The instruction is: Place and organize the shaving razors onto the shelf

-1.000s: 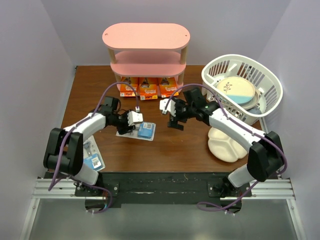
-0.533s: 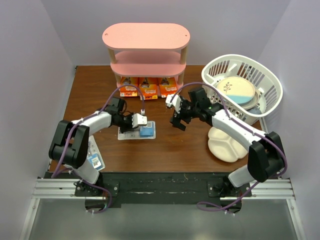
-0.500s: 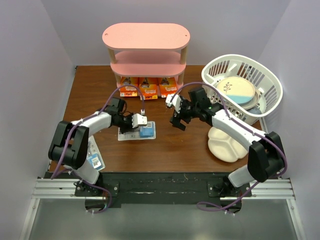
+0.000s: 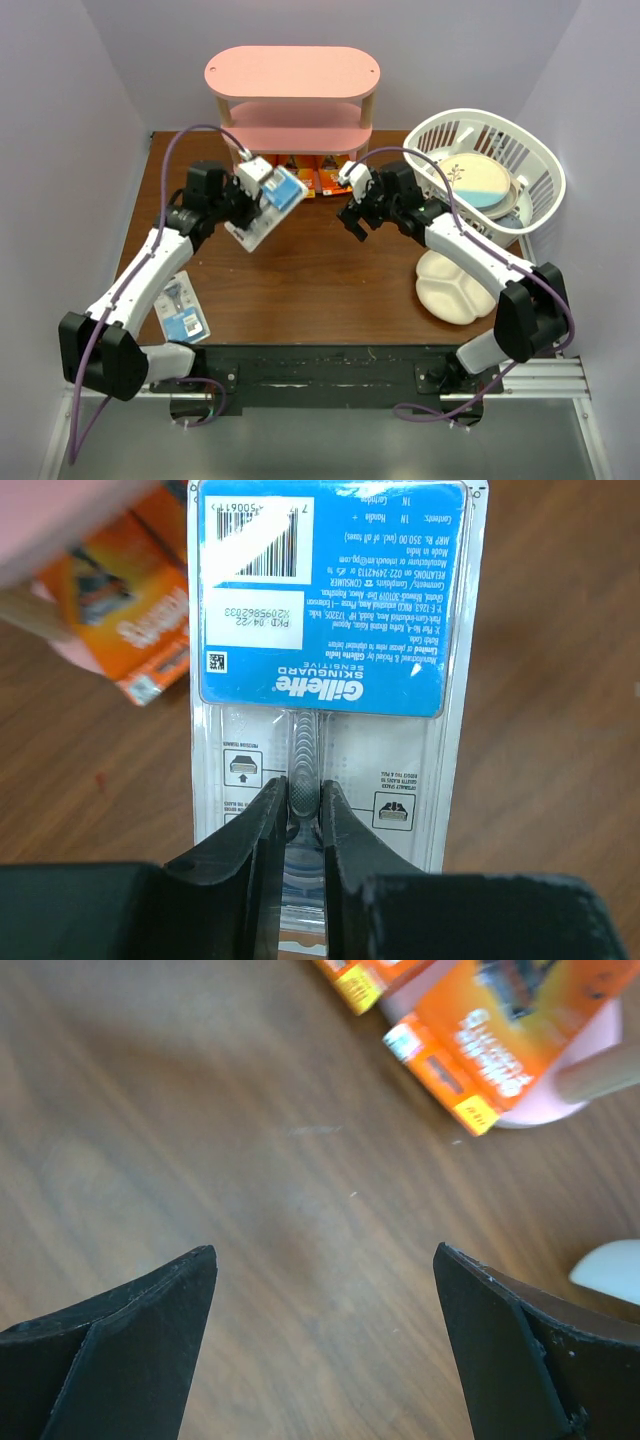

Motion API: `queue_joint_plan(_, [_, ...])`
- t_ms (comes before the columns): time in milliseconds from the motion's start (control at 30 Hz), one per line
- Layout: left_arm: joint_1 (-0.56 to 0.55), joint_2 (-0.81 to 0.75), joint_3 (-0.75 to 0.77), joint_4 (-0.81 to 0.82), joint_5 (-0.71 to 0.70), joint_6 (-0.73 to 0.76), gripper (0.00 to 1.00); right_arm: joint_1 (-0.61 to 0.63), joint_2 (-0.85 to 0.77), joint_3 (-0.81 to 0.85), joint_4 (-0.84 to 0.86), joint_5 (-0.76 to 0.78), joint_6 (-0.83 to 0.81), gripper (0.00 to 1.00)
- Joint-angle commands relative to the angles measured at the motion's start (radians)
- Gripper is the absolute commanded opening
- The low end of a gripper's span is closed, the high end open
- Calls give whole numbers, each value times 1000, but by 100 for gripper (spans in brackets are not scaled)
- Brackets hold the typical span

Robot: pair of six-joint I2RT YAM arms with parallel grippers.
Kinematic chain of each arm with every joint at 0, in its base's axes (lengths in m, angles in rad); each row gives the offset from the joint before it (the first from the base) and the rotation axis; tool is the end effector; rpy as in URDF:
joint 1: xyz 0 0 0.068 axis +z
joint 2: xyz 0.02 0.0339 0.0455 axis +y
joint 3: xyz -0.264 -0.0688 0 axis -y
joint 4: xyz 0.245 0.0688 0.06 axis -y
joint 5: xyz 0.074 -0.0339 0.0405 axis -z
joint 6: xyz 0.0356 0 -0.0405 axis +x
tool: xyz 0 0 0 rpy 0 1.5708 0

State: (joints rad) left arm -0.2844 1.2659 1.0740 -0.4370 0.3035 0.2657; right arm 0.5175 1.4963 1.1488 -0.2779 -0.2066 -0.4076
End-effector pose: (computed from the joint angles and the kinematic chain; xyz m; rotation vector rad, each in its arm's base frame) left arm 0.2658 -0.0888 0.3140 0.7557 2.0527 -0.3439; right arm 0.2913 0.1742 0.2860 -1.0824 1.9103 0.2885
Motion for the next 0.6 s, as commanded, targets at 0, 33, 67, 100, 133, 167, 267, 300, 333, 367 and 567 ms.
queue_joint_plan(0, [-1, 33, 128, 110, -217, -317, 0, -4, 41, 71, 51, 50, 107, 95])
queue_joint_plan(33, [-1, 44, 145, 127, -278, -335, 0, -5, 44, 81, 52, 50, 115, 95])
queue_joint_plan(67, [-1, 68, 162, 133, -300, -350, 0, -5, 47, 84, 51, 50, 121, 95])
queue_joint_plan(100, [-1, 84, 203, 136, -334, -380, 0, -7, 51, 88, 52, 50, 122, 95])
queue_joint_plan(133, [1, 101, 228, 138, -375, -393, 0, -7, 53, 91, 52, 52, 122, 95])
queue_joint_plan(167, [4, 136, 251, 139, -386, -404, 0, -7, 55, 89, 57, 52, 125, 95])
queue_joint_plan(267, [17, 212, 360, 138, -402, -450, 0, -10, 56, 89, 63, 56, 139, 95])
queue_joint_plan(300, [22, 230, 377, 139, -402, -460, 0, -11, 55, 86, 65, 55, 142, 95])
queue_joint_plan(333, [28, 263, 397, 141, -403, -468, 0, -10, 53, 81, 68, 52, 145, 95])
queue_joint_plan(367, [31, 280, 427, 141, -405, -480, 0, -11, 50, 78, 72, 50, 145, 95])
queue_joint_plan(567, [34, 368, 484, 173, -442, -522, 0, -13, 41, 46, 82, 52, 150, 95])
